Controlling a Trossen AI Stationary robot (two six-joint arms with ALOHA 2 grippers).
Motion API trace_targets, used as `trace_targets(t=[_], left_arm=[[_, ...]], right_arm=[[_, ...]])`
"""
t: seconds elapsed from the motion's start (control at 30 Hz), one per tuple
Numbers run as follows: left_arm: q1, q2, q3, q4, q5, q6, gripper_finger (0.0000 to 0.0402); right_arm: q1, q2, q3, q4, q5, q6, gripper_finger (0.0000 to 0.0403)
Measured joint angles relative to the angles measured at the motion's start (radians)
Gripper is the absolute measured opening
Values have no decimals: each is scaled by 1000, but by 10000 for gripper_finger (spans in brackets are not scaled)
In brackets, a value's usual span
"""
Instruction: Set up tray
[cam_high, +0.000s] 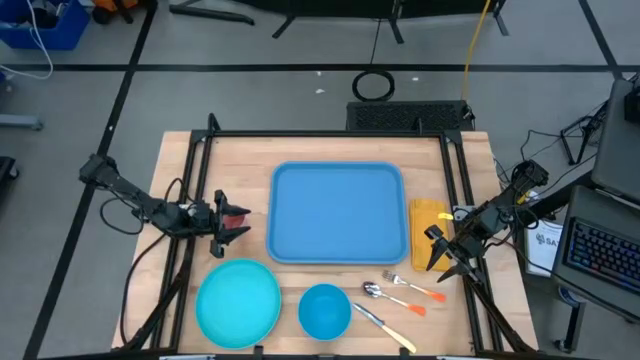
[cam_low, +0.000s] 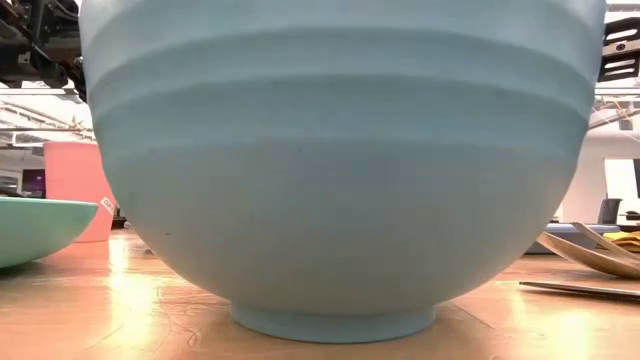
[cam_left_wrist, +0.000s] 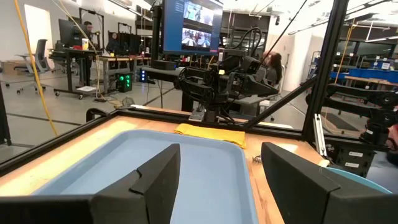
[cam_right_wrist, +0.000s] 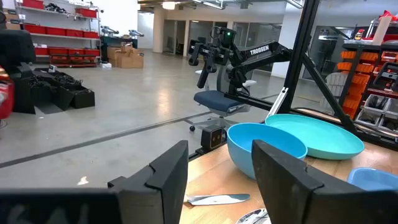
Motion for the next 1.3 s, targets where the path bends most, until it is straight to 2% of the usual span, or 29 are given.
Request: trace_targets(t=[0.47,0.63,0.83,0.97,1.17,1.3], left_arm=[[0,0,0,0,0,0,230],[0,0,0,0,0,0,230],[0,0,0,0,0,0,230],[0,0,0,0,0,0,230],[0,0,0,0,0,0,230],[0,0,0,0,0,0,230]], right_arm=[[0,0,0,0,0,-1,166],[0,0,0,0,0,-150,166],[0,0,0,16,0,-184,166],[1,0,0,145,0,-151,166],[1,0,0,407,0,97,166],[1,0,0,537,0,158,166]])
